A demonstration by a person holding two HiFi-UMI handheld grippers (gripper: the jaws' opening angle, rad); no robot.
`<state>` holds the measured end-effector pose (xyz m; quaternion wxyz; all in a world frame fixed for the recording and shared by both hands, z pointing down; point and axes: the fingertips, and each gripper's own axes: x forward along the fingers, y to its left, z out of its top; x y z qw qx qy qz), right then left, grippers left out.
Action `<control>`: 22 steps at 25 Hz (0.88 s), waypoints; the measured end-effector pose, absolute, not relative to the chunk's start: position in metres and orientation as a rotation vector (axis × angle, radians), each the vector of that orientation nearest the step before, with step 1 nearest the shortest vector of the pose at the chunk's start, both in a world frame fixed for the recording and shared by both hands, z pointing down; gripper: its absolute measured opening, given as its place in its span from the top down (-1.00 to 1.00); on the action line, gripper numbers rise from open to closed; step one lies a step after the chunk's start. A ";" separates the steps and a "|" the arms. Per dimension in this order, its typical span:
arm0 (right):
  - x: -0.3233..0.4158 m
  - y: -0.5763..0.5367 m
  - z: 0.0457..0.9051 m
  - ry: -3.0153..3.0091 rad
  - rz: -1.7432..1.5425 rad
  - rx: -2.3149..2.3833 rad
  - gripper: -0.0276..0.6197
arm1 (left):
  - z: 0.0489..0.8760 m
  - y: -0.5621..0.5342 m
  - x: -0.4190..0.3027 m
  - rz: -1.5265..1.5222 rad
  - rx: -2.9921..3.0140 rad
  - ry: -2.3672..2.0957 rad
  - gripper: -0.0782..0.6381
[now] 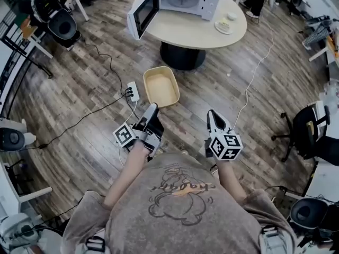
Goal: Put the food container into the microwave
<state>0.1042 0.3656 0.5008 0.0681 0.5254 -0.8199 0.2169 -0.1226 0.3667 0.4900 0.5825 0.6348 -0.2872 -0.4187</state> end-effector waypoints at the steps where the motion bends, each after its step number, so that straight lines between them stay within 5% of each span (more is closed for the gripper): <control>1: 0.102 0.368 0.501 -2.468 0.664 1.581 0.92 | 0.490 0.367 -0.123 -0.982 1.477 -0.666 0.18; 22: 0.046 0.389 0.506 -2.415 0.638 1.640 0.91 | 0.492 0.364 -0.167 -0.938 1.520 -0.581 0.18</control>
